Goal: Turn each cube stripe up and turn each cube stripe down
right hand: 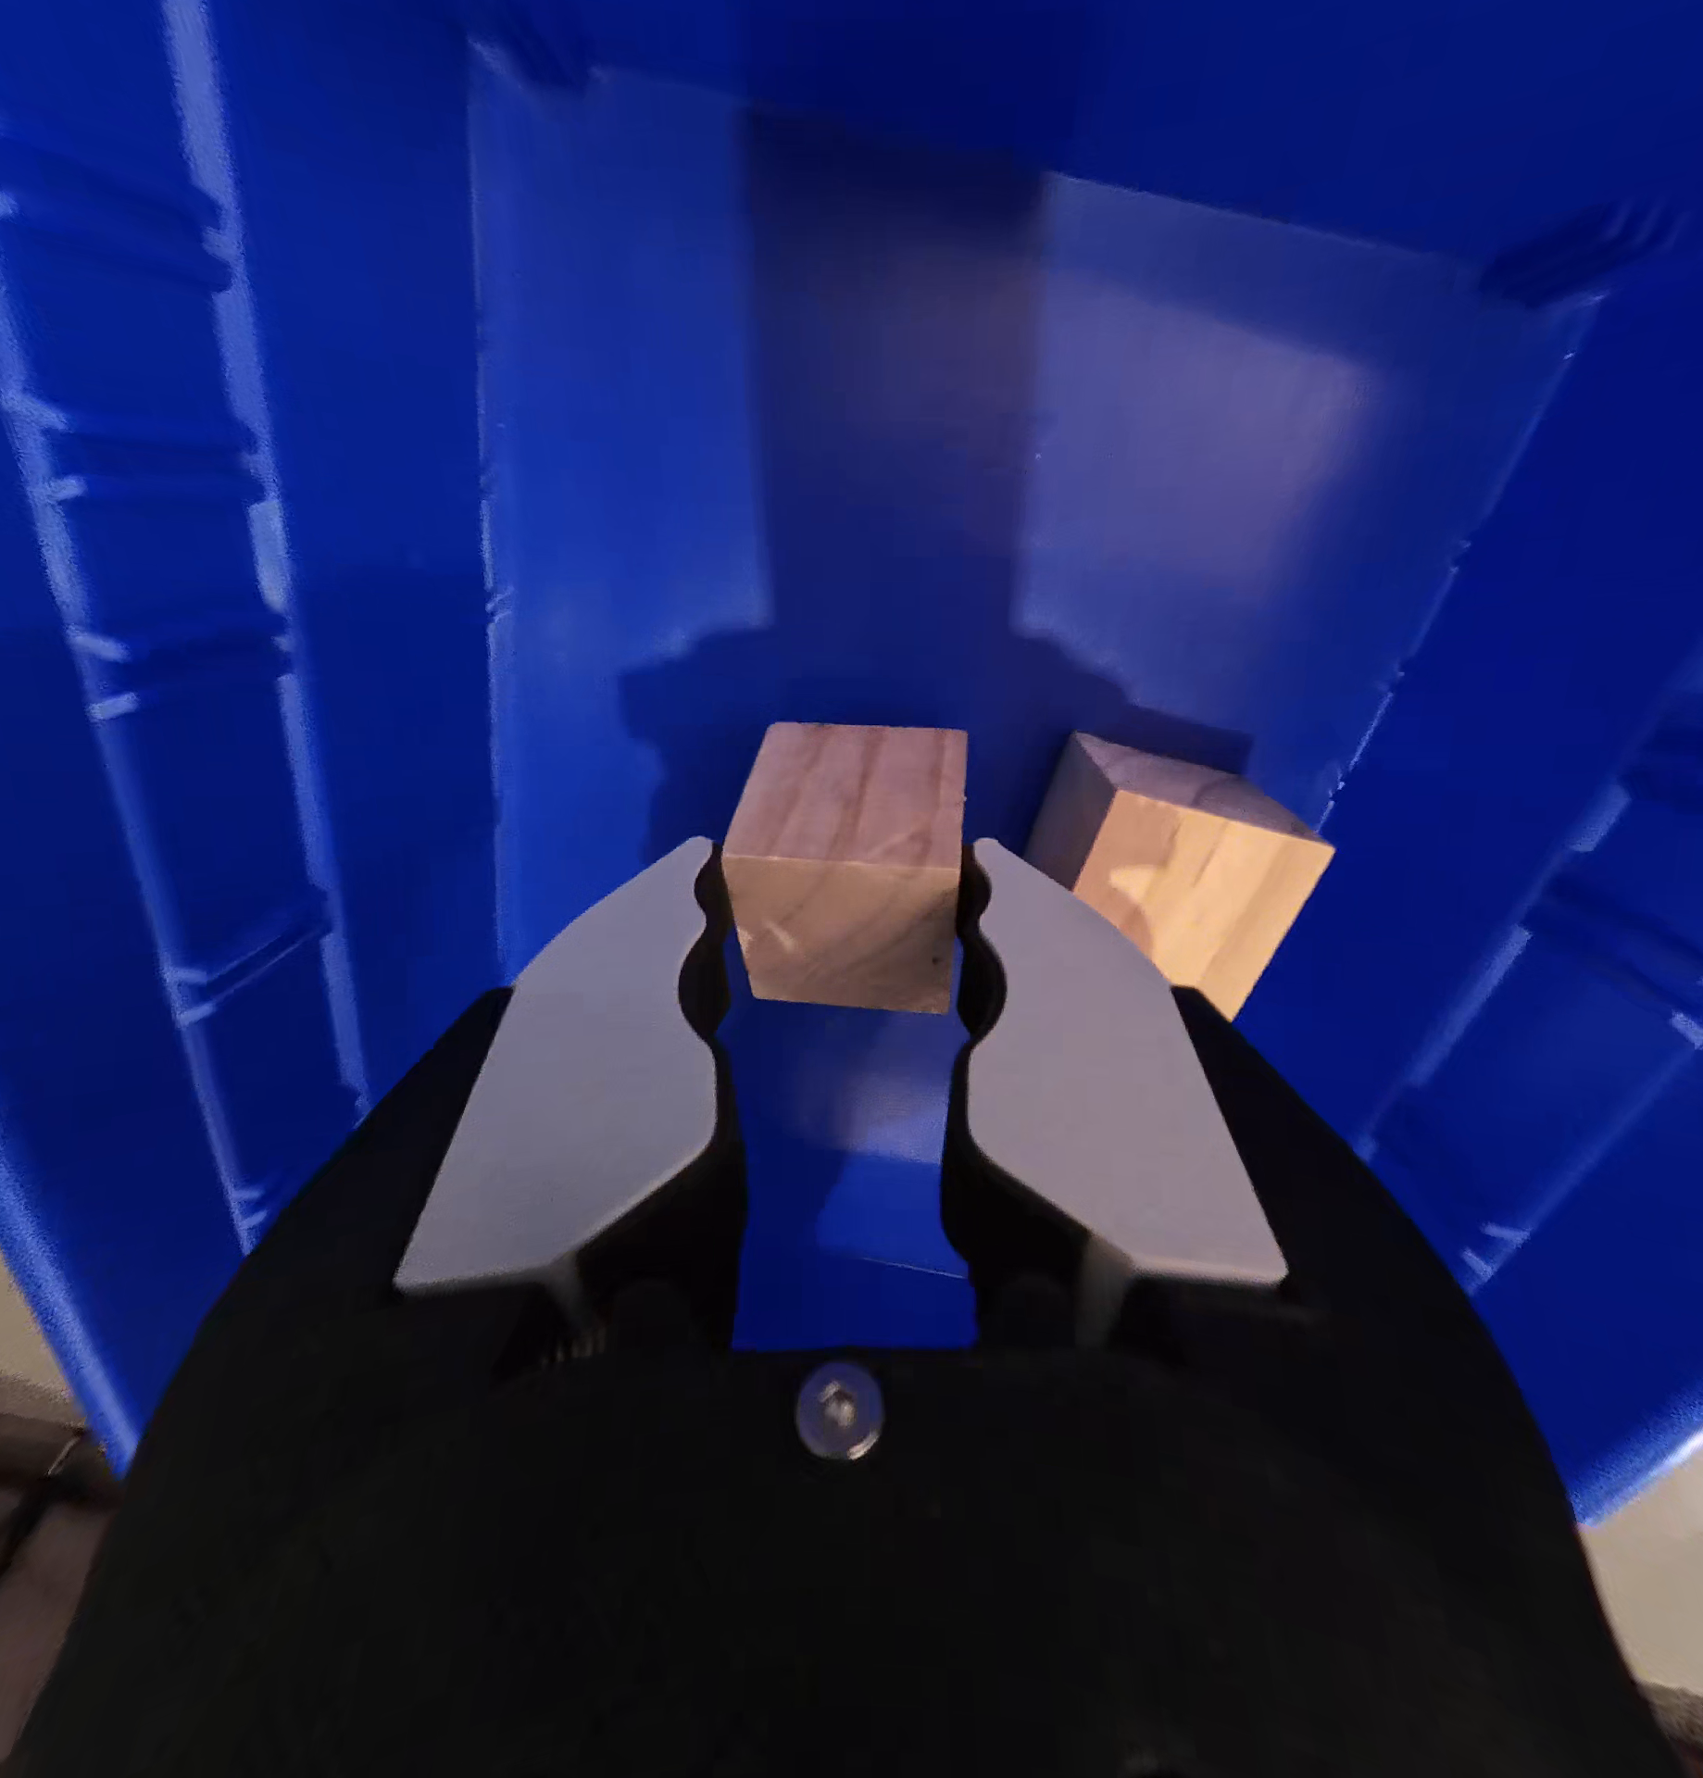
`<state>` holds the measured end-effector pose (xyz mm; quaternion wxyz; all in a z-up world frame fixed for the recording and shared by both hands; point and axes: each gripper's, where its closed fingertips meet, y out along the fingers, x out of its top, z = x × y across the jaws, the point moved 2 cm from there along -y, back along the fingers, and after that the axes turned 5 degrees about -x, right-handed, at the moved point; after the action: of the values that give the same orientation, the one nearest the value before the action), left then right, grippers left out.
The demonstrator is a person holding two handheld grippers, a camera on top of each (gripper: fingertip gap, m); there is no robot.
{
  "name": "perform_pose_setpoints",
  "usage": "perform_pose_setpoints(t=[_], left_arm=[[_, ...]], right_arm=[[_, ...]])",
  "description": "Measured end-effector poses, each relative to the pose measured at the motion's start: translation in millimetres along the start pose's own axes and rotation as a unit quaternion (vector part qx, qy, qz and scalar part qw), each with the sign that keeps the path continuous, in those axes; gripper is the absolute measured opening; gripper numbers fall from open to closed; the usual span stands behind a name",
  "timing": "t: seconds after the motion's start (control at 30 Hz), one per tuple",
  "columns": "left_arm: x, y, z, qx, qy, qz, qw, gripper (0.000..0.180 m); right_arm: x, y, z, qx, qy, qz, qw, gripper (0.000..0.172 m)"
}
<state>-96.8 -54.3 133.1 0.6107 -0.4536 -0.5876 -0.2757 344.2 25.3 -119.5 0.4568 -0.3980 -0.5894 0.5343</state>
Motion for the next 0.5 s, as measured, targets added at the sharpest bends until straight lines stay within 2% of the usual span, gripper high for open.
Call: perform_pose_setpoints(t=[0.1,0.2,0.27,0.4,0.5], left_arm=[[-9.7,-10.5,12.9,0.046,0.01,0.038,0.998,0.039],[-30.8,-30.6,42.1,0.152,0.033,0.112,0.981,0.033],[-44.5,-40.7,56.4,0.19,0.037,0.151,0.969,0.035],[-77.6,-42.7,68.5,0.162,0.038,0.223,0.96,0.035],[-116.9,-33.6,68.9,0.096,0.027,0.3,0.949,0.036]], right_arm=[[2.4,6.3,-2.5,-0.017,-0.004,0.004,1.0,0.047],[4.2,8.0,-3.9,-0.039,-0.019,0.006,0.999,0.047],[7.8,3.8,-3.0,-0.041,-0.024,-0.007,0.999,0.05],[19.5,-21.2,-1.6,-0.053,-0.037,-0.071,0.995,0.06],[23.3,-42.9,3.8,-0.047,-0.049,-0.117,0.991,0.061]])
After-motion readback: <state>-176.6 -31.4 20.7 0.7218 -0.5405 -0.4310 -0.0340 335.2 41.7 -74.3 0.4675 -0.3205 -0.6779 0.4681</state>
